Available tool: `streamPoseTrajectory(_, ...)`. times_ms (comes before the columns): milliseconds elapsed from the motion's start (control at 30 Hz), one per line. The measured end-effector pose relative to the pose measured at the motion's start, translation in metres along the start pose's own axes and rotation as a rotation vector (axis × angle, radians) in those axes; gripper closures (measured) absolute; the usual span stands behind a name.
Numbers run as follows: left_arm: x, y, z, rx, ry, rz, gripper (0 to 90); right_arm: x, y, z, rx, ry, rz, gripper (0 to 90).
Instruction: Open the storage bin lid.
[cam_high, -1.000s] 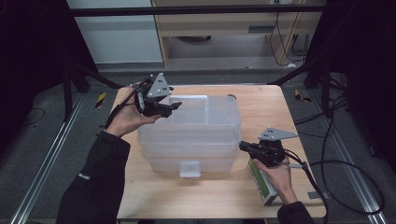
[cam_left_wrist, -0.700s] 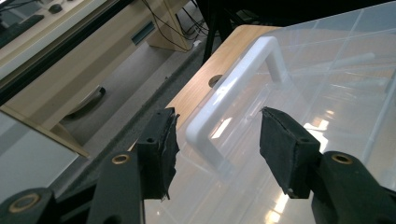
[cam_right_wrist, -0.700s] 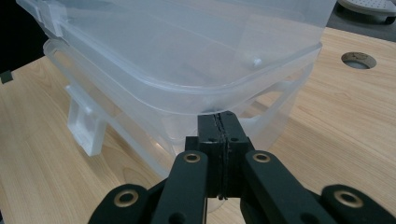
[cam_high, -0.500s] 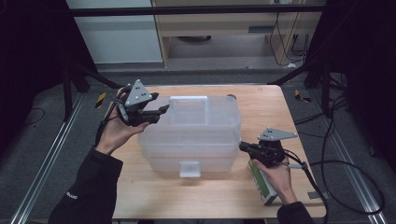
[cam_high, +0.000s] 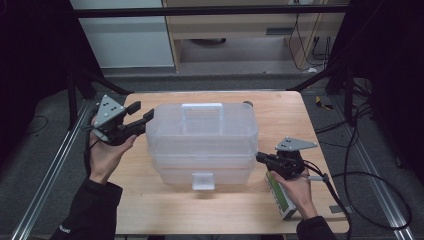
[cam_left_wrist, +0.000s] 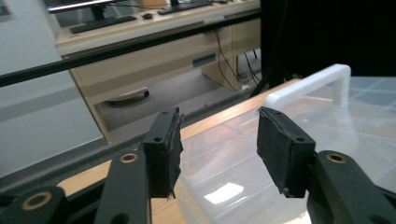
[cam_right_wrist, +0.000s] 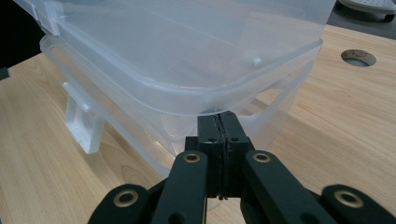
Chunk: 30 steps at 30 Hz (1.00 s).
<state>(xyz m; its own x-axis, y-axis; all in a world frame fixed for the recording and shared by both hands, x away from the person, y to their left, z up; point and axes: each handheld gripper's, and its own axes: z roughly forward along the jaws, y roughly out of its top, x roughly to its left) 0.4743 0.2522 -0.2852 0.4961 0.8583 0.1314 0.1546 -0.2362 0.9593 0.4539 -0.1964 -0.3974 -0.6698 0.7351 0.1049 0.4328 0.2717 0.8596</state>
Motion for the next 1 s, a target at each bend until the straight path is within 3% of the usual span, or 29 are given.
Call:
streamPoseTrajectory(200, 0.019, -0.031, -0.023, -0.015, 0.084, -0.083, 55.5, 0.000, 0.000, 0.000, -0.001, 0.000, 0.001, 89.7)
streamPoseTrajectory(500, 0.032, -0.068, -0.030, 0.025, 0.146, -0.154, 61.6, 0.000, 0.000, 0.001, 0.003, -0.001, -0.002, 89.7)
streamPoseTrajectory(600, 0.030, -0.081, -0.028, 0.056, 0.137, -0.154, 67.1, 0.000, 0.000, 0.001, 0.004, -0.001, -0.004, 89.7)
streamPoseTrajectory(1000, 0.011, -0.109, -0.019, 0.163, 0.078, -0.127, 78.4, 0.000, 0.000, 0.001, 0.010, -0.002, -0.006, 89.7)
